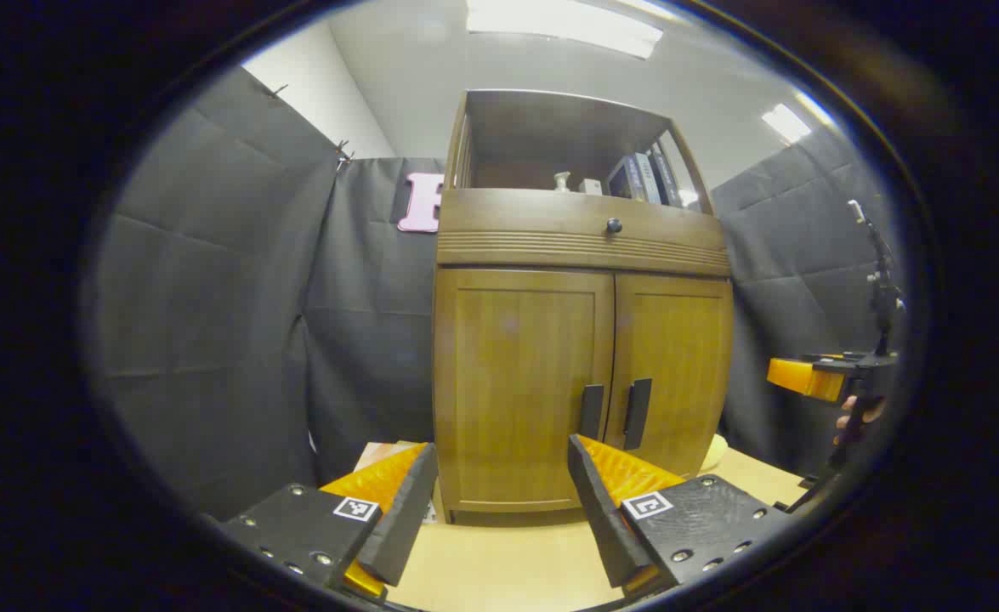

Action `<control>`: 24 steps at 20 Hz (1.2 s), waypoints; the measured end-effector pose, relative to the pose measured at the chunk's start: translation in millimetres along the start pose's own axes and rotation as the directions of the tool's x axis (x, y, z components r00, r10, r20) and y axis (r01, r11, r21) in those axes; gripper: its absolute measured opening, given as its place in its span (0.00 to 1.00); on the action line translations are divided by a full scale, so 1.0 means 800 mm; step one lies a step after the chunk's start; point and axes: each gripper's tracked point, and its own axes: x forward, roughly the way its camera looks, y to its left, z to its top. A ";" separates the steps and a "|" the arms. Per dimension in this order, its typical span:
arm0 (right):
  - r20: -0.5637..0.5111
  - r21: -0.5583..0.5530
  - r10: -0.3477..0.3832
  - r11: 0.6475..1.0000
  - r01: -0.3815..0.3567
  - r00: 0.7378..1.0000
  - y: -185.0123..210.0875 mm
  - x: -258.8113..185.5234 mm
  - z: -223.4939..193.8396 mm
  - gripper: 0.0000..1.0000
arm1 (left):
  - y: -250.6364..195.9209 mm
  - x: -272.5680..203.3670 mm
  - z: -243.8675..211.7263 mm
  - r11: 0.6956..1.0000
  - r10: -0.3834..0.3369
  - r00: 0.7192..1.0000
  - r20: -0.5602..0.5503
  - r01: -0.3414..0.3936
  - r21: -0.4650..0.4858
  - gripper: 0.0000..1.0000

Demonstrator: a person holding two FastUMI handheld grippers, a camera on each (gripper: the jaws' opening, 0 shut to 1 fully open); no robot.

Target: Open the right door of the double-door shoe cabinet with the right hand, and open the left door with the left hand.

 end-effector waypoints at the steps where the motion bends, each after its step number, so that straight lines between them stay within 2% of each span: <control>1: -0.004 0.000 0.002 1.000 -0.002 1.000 0.002 0.000 0.000 0.98 | 0.000 0.000 -0.002 1.000 0.000 1.000 0.001 0.000 0.003 0.88; 9: -0.041 0.006 0.024 1.000 -0.024 0.999 0.008 -0.002 -0.002 0.98 | -0.011 0.003 -0.027 1.000 0.009 0.999 -0.047 -0.008 0.024 0.89; 13: -0.040 -0.010 0.009 1.000 -0.010 0.999 0.006 0.017 -0.002 0.98 | -0.013 0.002 -0.033 1.000 0.012 0.998 -0.056 -0.011 0.015 0.88; 18: -0.063 -0.008 0.027 1.000 -0.027 0.998 0.015 0.027 0.003 1.00 | -0.009 0.001 -0.033 0.999 0.043 0.996 -0.077 -0.041 0.022 0.89; 20: -0.052 0.006 0.046 0.999 -0.046 0.998 0.026 0.038 0.012 0.98 | -0.010 0.000 -0.037 0.998 0.063 0.994 -0.093 -0.060 0.030 0.87; 22: -0.041 0.002 0.056 0.998 -0.056 0.998 0.033 0.051 0.018 0.94 | -0.009 0.000 -0.040 0.997 0.079 0.991 -0.107 -0.076 0.025 0.88; 24: -0.040 0.000 0.066 0.998 -0.066 0.997 0.037 0.059 0.020 0.98 | -0.007 -0.002 -0.041 0.996 0.094 0.988 -0.119 -0.093 0.017 0.90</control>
